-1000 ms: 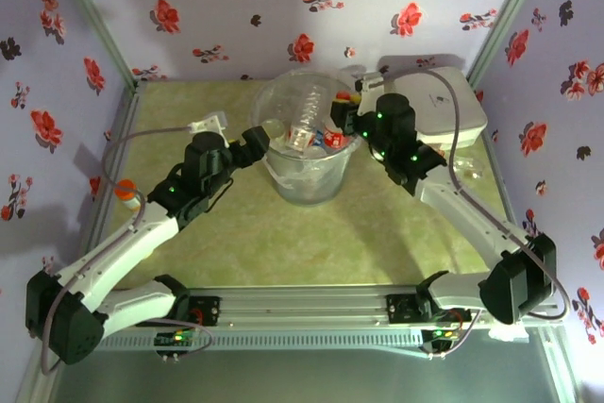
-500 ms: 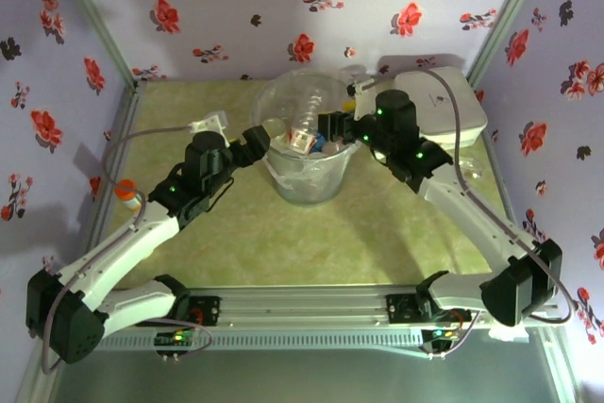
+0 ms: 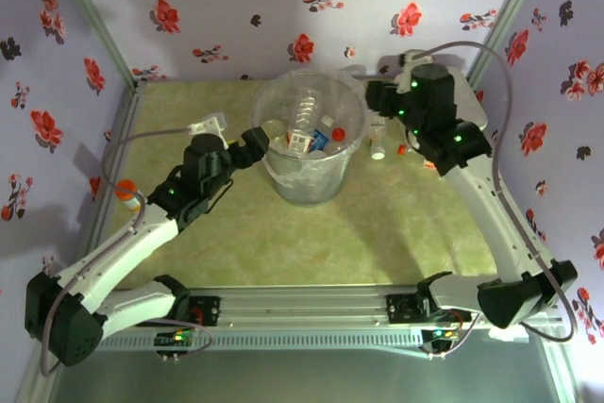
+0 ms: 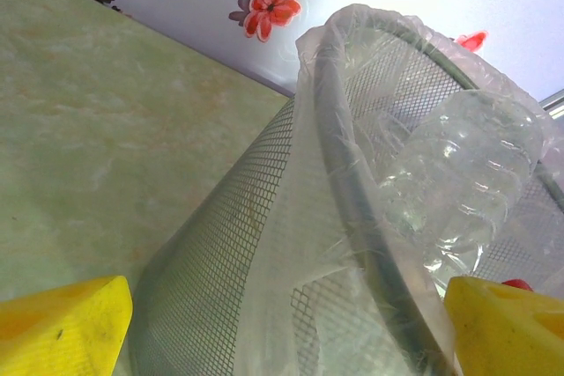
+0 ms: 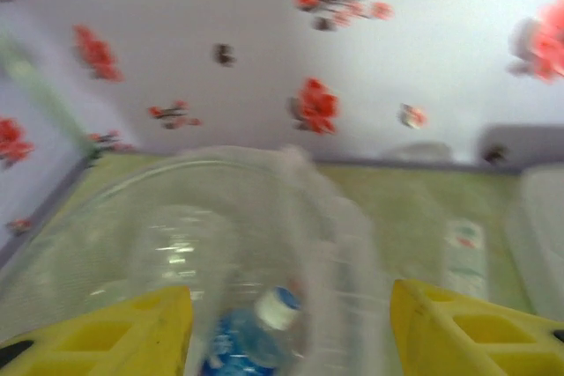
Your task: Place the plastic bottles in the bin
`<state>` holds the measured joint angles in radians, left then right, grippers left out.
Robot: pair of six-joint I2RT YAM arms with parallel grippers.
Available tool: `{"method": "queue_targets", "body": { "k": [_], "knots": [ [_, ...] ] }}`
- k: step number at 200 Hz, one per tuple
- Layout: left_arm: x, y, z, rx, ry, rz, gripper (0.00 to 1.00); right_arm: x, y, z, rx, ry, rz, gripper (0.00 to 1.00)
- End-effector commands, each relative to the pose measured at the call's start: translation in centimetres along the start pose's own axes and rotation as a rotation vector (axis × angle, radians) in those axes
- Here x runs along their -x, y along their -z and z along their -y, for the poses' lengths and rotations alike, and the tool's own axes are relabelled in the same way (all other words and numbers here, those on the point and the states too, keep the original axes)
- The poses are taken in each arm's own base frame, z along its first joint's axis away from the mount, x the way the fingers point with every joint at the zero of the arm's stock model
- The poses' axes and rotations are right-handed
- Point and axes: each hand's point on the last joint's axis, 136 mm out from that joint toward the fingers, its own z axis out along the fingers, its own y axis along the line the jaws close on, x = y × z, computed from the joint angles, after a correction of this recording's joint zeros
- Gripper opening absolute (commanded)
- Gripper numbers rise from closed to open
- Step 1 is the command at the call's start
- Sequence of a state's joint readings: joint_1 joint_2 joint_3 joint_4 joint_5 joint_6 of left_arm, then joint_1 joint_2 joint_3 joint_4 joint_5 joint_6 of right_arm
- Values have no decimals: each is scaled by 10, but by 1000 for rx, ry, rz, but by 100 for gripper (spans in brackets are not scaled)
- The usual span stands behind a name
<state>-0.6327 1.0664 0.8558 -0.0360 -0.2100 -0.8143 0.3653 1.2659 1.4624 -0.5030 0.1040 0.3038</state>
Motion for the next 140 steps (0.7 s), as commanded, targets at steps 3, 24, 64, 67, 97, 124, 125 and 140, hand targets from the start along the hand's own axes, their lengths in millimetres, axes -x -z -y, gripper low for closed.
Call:
{"method": "queue_targets", "body": {
  "k": [3, 24, 64, 67, 97, 124, 125, 140],
  "knots": [
    [-16, 0, -22, 69, -22, -47, 92, -30, -1, 74, -238, -193, -79, 59],
    [-16, 1, -23, 69, -20, -45, 92, -64, -1, 126, -365, -365, -142, 58],
    [-17, 0, -23, 66, -17, -46, 92, -132, -13, 196, -514, -662, -105, 62],
    [-17, 0, -23, 66, -18, -47, 92, -137, -14, 200, -526, -681, -103, 63],
    [-14, 3, -23, 64, -34, -45, 92, -158, -18, 238, -671, -804, -41, 71],
    [-13, 4, -22, 62, -32, -41, 92, -167, -21, 267, -752, -871, 4, 77],
    [-13, 4, -23, 62, -32, -42, 92, -167, -21, 268, -753, -874, 8, 77],
    [-14, 3, -23, 61, -29, -41, 92, -173, -22, 287, -776, -937, 58, 82]
  ]
}}
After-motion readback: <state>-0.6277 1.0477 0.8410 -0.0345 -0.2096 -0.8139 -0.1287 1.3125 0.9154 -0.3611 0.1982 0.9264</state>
